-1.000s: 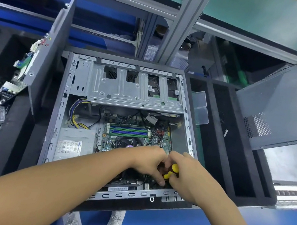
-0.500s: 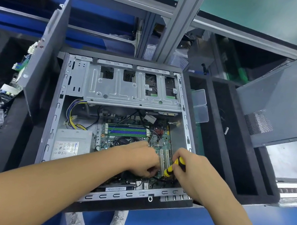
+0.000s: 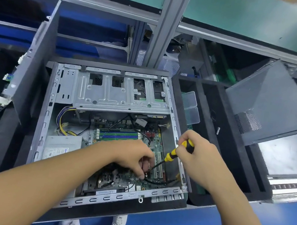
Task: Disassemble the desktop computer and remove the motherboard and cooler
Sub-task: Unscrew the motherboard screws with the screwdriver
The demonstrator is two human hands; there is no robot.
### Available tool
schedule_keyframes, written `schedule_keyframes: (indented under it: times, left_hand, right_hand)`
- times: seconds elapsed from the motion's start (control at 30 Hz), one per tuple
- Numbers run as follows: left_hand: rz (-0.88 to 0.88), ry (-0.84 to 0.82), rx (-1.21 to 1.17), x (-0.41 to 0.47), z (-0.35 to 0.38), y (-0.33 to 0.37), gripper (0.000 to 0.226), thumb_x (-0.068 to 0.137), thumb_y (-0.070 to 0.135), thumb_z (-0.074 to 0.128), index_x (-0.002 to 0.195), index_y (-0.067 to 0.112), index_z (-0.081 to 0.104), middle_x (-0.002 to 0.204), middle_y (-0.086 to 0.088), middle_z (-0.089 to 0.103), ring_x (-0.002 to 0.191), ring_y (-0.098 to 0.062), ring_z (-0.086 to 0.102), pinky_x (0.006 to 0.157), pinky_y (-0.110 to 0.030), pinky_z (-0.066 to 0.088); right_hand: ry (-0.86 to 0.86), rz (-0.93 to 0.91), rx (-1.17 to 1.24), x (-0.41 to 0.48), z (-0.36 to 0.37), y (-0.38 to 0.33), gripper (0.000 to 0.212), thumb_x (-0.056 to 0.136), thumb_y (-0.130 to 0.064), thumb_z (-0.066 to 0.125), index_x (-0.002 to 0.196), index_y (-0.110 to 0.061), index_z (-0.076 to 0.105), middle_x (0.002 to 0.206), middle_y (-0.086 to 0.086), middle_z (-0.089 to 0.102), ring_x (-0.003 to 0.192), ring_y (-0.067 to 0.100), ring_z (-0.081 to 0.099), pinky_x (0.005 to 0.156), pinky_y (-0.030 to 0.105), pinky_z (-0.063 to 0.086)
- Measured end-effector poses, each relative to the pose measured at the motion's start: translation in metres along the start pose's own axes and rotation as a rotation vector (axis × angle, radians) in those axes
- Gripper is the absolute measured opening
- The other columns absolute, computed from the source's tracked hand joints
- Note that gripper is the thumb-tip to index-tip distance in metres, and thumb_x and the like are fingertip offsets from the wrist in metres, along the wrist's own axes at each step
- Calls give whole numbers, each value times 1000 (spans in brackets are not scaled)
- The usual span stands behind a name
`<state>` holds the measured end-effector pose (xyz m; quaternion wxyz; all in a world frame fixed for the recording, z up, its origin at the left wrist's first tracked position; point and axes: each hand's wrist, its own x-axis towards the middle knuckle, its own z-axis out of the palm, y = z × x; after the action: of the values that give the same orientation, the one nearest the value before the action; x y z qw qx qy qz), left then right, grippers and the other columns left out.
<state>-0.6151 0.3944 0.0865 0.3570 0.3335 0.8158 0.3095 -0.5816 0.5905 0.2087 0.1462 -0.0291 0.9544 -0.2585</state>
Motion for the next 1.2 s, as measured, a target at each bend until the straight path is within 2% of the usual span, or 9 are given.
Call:
schedule_keyframes:
  times: [0.13,0.23,0.4,0.5,0.6,0.93,1.0,1.13,1.2]
  left_hand:
    - [-2,106,-104,-9,-6,0,22,77,35,83,90,33,66,74,26,67,69,12,63,64,-7,43]
    - [-29,157,-237,-14,-9,-1,16,83,26,80,96,23,72,79,10,76,77,1,71,75,-18,54]
    - [-81,232,-254,-20,-17,-5,11,83,21,79,92,23,73,77,15,75,79,0,71,53,-3,42]
    - [-93,248,-299,-25,-23,-7,8,89,23,74,90,30,71,81,12,76,83,-2,72,75,-15,52]
    - [-87,313,-458,-25,-31,0,8,95,24,66,97,18,72,87,4,78,84,-14,75,87,-34,55]
    - [-73,558,-612,43,-51,81,20,84,45,74,80,27,79,63,3,69,49,-6,58,47,-18,41]
    - [-72,525,-595,63,-49,96,17,86,40,75,82,23,80,67,3,73,51,-7,64,49,-21,45]
    - [-110,330,-474,110,-39,119,12,94,18,66,93,12,76,80,-2,77,80,-24,75,87,-50,57]
    - [-147,267,-377,138,-30,125,13,94,11,62,93,11,74,80,0,77,76,-15,76,81,-35,59]
  right_hand:
    - [67,4,86,6,4,-1,5,87,-28,51,82,-27,52,59,-9,55,45,10,38,39,18,29]
    - [110,17,131,9,9,-2,4,87,-28,51,83,-27,51,60,-1,53,44,10,36,42,23,31]
    - [180,8,174,9,8,-4,4,87,-28,51,83,-27,51,60,2,52,45,11,36,44,26,33]
    - [262,-7,191,8,2,-5,7,87,-26,53,81,-26,50,59,1,50,47,10,37,48,29,33]
    - [384,-21,228,5,-10,-4,10,86,-24,55,77,-24,50,60,0,54,47,10,38,49,30,36]
    - [650,14,181,-14,-53,41,7,89,-28,52,84,-26,47,65,-6,65,53,15,49,50,35,46]
    - [662,54,119,-18,-60,58,8,90,-30,53,85,-28,47,63,-9,62,56,13,52,50,34,45]
    - [651,159,35,-25,-73,96,7,90,-33,53,85,-31,49,61,-10,58,55,11,54,50,33,47]
    - [632,209,3,-29,-78,115,6,90,-35,52,85,-32,49,64,-11,58,57,10,55,53,34,49]
